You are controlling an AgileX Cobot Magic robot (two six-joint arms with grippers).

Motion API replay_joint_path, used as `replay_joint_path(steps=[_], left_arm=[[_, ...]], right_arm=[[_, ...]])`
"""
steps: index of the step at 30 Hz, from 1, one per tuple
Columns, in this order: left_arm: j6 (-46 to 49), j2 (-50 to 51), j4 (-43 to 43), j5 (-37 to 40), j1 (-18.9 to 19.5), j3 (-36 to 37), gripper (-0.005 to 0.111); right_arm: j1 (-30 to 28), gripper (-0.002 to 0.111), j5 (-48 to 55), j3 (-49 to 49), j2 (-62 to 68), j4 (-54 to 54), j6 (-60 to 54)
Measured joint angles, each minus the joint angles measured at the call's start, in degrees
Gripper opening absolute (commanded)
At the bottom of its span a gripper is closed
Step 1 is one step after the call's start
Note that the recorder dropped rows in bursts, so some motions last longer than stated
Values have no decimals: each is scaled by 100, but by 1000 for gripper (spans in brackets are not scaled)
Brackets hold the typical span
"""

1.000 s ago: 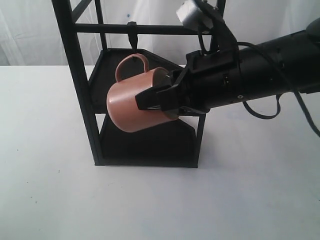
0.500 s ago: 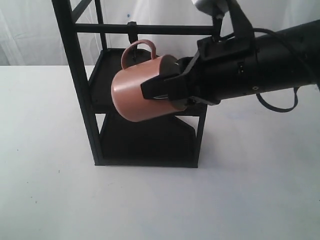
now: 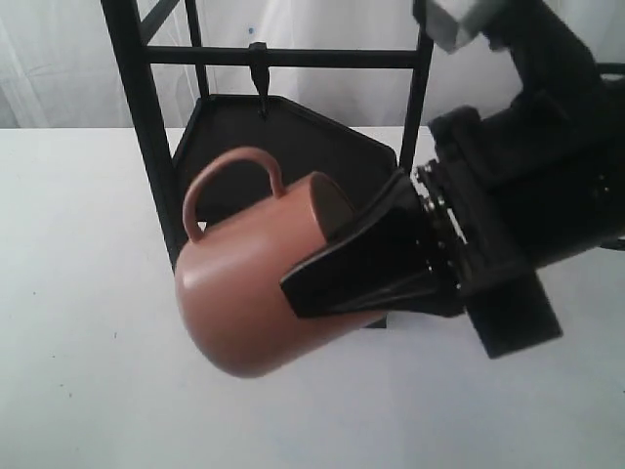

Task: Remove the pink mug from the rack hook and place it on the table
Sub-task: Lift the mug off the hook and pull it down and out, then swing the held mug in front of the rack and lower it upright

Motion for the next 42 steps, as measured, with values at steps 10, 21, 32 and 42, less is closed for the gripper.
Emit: replay_joint_path(steps=[10, 21, 32, 42], left_arm=[[0, 0, 0, 0, 0, 0, 0], [0, 0, 0, 0, 0, 0, 0], [0, 0, 0, 0, 0, 0, 0], [0, 0, 0, 0, 0, 0, 0]], right_arm=[[0, 0, -359, 803, -10, -532, 316], [243, 0, -649, 1848, -615, -637, 417], [349, 0, -736, 1030, -1465, -1005, 2080], [410, 0, 31, -401, -649, -2986, 3792]])
